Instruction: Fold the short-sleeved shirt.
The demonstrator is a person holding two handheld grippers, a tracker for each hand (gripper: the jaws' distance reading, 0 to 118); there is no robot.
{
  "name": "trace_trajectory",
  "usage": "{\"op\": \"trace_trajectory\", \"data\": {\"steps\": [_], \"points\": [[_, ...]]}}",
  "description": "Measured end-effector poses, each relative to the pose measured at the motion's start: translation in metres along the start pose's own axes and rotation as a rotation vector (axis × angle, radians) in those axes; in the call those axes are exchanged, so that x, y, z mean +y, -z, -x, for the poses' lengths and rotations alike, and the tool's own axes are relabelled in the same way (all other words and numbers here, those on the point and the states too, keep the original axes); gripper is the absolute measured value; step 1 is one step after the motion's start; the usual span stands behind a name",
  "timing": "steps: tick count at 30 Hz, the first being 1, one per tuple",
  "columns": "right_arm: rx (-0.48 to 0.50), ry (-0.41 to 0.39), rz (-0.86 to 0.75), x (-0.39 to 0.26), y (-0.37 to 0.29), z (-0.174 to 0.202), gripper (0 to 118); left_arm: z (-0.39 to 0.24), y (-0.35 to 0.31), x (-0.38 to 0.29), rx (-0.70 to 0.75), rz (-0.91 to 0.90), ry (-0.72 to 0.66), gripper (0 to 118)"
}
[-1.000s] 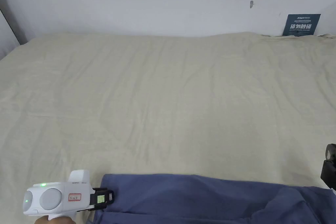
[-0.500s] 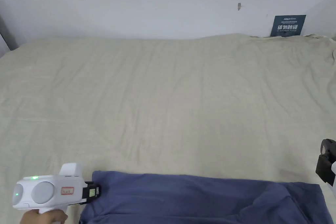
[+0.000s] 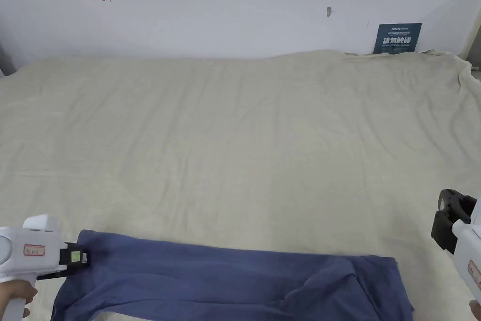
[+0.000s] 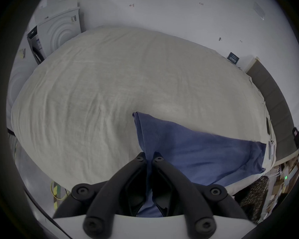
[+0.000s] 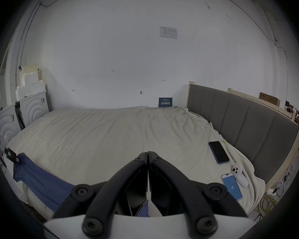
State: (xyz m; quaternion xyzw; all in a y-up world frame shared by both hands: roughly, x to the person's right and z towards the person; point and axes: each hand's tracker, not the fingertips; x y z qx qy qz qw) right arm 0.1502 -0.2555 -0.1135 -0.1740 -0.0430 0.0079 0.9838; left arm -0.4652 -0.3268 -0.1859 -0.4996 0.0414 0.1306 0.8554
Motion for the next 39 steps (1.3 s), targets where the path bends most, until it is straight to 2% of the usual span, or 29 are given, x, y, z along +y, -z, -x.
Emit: {"op": "trace_trajectory", "data": {"steps": [2,4,8,14,21,27,30,32,33,35,37,39], "points": [[0.004,0.002,-0.001,-0.002,0.0,-0.003,0,-0.015,-0.008,0.003,-0.036,-0.004,-0.006,0],[0.006,0.003,-0.003,-0.003,0.0,-0.006,0,-0.037,-0.018,0.003,-0.149,0.004,-0.021,0],[0.007,0.01,-0.003,-0.007,0.0,-0.013,0,-0.084,-0.027,0.006,-0.286,0.011,-0.014,0],[-0.002,0.023,-0.009,-0.009,-0.008,-0.023,0,-0.174,-0.014,-0.002,-0.397,0.08,0.103,0],[-0.023,0.031,-0.012,-0.012,-0.015,-0.038,0,-0.246,0.049,-0.022,-0.425,0.189,0.15,0],[-0.039,0.031,-0.004,-0.016,-0.02,-0.044,0,-0.278,0.1,-0.05,-0.385,0.273,0.131,1],[-0.046,0.034,0.0,-0.017,-0.022,-0.046,0,-0.29,0.112,-0.06,-0.344,0.282,0.163,2],[-0.05,0.036,0.002,-0.017,-0.023,-0.046,0,-0.297,0.115,-0.065,-0.315,0.281,0.201,15],[-0.051,0.037,0.003,-0.017,-0.023,-0.047,0,-0.3,0.115,-0.066,-0.317,0.276,0.206,26],[-0.054,0.038,0.005,-0.018,-0.024,-0.047,0,-0.302,0.113,-0.065,-0.329,0.28,0.212,68],[-0.055,0.041,0.004,-0.017,-0.024,-0.048,0,-0.305,0.107,-0.065,-0.348,0.275,0.215,79],[-0.055,0.043,0.002,-0.016,-0.025,-0.048,0,-0.307,0.096,-0.063,-0.356,0.254,0.239,103]]}}
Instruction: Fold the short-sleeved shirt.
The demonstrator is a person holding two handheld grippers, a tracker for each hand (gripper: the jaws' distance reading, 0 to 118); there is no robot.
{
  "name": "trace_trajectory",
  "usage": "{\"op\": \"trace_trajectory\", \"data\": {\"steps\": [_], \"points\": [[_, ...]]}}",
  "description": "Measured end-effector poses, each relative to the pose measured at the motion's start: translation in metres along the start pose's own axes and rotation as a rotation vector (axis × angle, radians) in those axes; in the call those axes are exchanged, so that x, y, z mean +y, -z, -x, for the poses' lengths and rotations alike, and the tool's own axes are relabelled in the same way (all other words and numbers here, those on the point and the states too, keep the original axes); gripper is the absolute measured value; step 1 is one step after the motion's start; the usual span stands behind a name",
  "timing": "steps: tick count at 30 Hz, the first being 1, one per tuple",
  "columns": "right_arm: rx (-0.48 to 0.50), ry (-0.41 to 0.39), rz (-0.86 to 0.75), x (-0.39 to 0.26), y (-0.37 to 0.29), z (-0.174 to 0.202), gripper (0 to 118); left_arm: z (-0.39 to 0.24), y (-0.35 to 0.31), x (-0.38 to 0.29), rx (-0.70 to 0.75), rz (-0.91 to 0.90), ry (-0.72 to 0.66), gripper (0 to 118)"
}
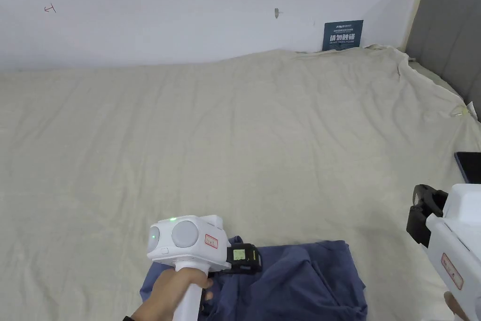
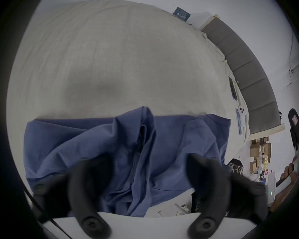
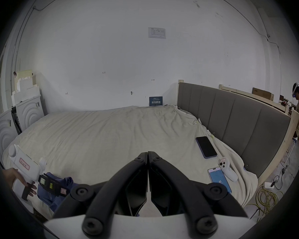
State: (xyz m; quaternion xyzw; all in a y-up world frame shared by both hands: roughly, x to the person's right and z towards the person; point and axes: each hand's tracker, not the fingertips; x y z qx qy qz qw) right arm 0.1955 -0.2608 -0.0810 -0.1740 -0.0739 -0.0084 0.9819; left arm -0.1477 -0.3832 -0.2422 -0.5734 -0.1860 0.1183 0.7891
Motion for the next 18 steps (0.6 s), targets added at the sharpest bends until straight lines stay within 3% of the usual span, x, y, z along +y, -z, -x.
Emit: {"op": "trace_trajectory", "data": {"steps": [1,8,14,16,18], "points": [[0.0,0.001,-0.003,0.001,0.0,0.0,0,-0.003,-0.009,-0.001,0.0,-0.015,0.014,111],[0.009,-0.003,-0.021,0.009,-0.003,0.005,0,0.016,-0.081,-0.005,-0.027,-0.211,0.043,112],[0.018,-0.013,-0.03,0.013,-0.003,0.009,0,0.057,-0.109,-0.014,0.103,-0.351,0.024,111],[0.021,-0.016,-0.03,0.013,-0.003,0.01,0,0.068,-0.11,-0.02,0.172,-0.401,0.032,100],[0.021,-0.017,-0.031,0.014,-0.003,0.01,0,0.075,-0.106,-0.028,0.202,-0.453,0.079,72]]}}
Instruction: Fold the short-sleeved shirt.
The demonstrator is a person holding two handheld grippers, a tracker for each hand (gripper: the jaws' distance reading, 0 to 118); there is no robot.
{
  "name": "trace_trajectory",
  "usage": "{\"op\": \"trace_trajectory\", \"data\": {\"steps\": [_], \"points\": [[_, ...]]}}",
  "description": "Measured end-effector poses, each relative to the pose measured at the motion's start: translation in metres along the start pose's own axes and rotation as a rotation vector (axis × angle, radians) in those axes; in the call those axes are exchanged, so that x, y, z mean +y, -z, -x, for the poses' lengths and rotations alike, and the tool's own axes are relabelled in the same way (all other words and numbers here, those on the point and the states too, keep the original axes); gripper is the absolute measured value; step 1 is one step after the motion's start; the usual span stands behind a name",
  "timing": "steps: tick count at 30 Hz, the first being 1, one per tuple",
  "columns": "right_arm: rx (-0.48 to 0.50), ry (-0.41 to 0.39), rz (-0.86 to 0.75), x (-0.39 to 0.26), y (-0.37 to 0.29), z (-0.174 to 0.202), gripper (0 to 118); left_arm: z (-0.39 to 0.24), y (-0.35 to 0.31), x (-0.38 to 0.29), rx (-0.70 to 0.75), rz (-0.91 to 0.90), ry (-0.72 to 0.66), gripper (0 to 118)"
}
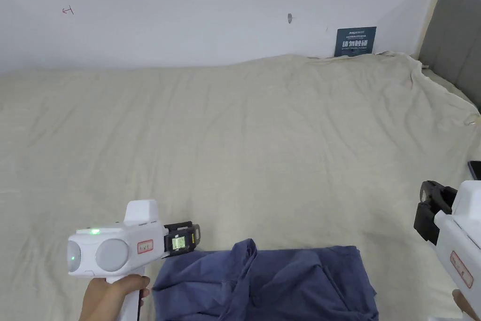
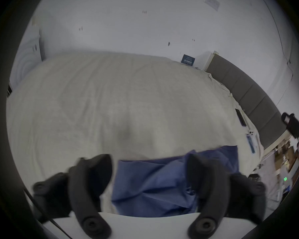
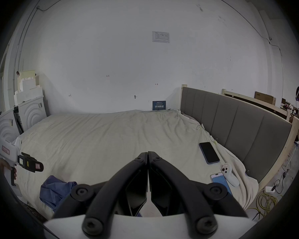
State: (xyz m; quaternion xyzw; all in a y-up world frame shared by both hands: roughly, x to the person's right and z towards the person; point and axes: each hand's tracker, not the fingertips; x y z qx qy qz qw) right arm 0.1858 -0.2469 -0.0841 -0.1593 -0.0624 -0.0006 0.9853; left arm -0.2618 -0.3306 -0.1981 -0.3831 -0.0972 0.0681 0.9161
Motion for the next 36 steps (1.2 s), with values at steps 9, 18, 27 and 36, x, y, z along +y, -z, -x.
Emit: {"op": "trace_trajectory", "data": {"steps": [9,18,27,36], "points": [[-0.011,0.001,0.01,-0.003,0.0,-0.002,0,0.005,0.031,-0.057,0.045,0.012,0.07,0],[-0.028,0.01,0.035,-0.011,-0.001,-0.012,0,-0.032,0.07,-0.105,0.032,0.062,0.147,0],[-0.06,0.021,0.052,-0.016,-0.005,-0.026,0,-0.094,0.082,-0.11,-0.098,0.035,0.157,0],[-0.078,0.028,0.053,-0.017,-0.006,-0.032,0,-0.127,0.086,-0.121,-0.174,0.031,0.137,0]]}}
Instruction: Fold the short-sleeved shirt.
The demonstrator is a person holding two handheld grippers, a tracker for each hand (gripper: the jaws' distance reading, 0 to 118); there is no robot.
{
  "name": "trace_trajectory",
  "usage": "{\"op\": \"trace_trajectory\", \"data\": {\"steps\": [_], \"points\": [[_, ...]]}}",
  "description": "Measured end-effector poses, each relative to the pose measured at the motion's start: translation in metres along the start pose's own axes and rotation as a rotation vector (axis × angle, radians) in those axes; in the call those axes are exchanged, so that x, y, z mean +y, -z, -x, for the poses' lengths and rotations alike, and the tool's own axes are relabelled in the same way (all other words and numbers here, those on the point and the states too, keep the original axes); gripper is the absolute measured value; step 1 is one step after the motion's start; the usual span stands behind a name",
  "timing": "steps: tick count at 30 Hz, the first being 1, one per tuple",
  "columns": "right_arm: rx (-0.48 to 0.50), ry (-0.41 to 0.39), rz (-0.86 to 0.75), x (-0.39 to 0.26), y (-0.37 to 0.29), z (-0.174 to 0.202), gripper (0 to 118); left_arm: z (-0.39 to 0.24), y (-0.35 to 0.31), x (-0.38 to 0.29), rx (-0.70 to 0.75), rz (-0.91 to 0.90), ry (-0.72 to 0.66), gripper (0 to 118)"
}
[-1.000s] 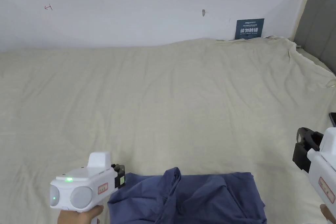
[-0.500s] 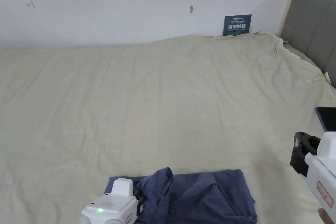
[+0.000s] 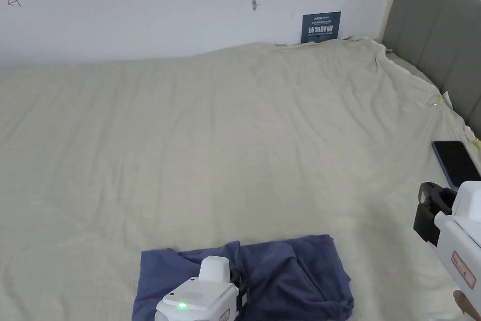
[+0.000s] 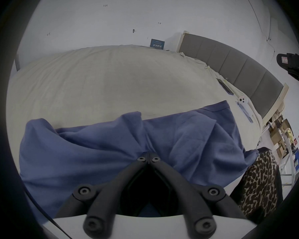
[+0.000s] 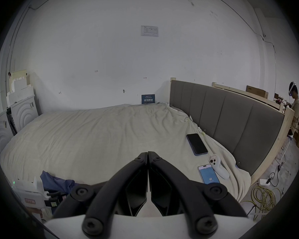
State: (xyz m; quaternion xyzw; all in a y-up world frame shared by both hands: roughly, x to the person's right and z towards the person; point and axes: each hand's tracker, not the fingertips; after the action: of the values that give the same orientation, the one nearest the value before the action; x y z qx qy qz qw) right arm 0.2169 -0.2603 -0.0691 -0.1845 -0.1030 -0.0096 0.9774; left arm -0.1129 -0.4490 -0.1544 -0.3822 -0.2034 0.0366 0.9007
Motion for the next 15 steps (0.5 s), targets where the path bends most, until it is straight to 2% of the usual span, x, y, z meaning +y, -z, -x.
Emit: {"op": "trace_trajectory", "data": {"steps": [8,15], "points": [[0.006,0.002,0.001,0.001,-0.001,0.003,0,0.001,-0.003,0.01,-0.032,0.021,-0.018,0],[0.022,-0.006,-0.012,0.008,-0.002,0.013,0,0.038,-0.058,0.062,-0.152,0.027,-0.116,0]]}}
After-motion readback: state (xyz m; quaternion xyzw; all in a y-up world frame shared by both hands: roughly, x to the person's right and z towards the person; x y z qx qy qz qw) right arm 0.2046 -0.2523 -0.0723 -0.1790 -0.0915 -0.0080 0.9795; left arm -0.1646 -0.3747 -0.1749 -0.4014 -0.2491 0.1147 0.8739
